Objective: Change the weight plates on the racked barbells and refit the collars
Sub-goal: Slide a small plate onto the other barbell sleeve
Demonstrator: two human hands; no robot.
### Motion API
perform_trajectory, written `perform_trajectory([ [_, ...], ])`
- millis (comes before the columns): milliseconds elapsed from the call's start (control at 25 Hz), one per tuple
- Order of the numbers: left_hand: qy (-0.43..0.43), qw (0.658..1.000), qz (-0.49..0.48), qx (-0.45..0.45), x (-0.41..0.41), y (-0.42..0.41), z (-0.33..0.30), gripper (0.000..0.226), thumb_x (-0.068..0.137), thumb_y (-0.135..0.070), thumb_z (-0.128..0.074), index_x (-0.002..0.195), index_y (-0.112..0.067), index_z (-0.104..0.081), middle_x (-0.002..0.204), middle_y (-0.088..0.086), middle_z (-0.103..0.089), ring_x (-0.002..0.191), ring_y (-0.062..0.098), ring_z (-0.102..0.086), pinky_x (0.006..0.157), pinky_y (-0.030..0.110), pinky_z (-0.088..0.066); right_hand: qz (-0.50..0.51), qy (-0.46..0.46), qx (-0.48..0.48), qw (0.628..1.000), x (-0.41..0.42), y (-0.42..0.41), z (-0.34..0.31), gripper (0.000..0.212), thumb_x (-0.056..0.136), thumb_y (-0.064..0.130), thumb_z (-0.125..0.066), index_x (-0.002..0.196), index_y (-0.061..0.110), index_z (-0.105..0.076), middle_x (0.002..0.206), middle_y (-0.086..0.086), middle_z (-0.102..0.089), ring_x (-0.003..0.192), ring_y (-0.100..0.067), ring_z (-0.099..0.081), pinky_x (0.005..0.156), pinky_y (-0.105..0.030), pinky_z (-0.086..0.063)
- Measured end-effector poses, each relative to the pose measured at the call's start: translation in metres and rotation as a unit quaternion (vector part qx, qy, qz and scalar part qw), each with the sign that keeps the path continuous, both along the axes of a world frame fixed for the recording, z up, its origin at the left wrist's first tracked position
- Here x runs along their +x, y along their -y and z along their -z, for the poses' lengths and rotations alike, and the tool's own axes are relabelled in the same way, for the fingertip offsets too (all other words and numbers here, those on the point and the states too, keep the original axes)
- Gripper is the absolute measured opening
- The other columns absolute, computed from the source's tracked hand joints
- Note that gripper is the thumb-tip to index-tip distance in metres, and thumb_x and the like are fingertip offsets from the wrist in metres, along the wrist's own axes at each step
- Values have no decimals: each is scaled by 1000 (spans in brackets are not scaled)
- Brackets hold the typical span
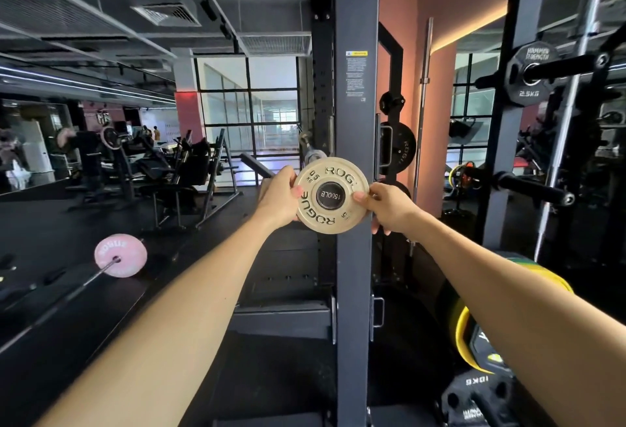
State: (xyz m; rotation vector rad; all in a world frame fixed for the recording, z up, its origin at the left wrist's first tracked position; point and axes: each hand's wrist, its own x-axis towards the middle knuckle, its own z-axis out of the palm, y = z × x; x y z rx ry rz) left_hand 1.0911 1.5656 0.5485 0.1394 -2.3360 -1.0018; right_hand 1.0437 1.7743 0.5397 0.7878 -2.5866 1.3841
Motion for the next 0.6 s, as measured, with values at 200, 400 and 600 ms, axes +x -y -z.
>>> perform_trajectory([
  [200, -28, 1000, -14, -3, -32, 10, 7, 7, 97, -17, -53, 90, -19, -53, 101, 8, -63, 90, 29, -65, 75, 50, -59, 1, -19, 0, 1000, -32, 7, 5, 34, 98, 38, -50, 101, 5, -53, 87, -2, -67, 48, -20, -57, 43, -30, -41],
  [400, -24, 999, -33, -20, -79, 26, 6, 9, 96, -18, -54, 87, -20, -52, 97, 5, -63, 90, 30, -64, 75, 51, -58, 5, -41, 28, 999, -86, 25, 4, 31, 98, 42, -49, 90, 12, -51, 82, 2, -66, 46, -19, -59, 41, -24, -40],
  [600, -28, 999, -25, -2, -131, 44, 9, 2, 93, -16, -53, 92, -15, -54, 97, 7, -63, 89, 30, -65, 66, 47, -61, -2, -54, 43, 998, -147, 42, 1, 31, 98, 42, -47, 91, 13, -51, 86, -3, -66, 48, -21, -61, 34, -18, -36],
])
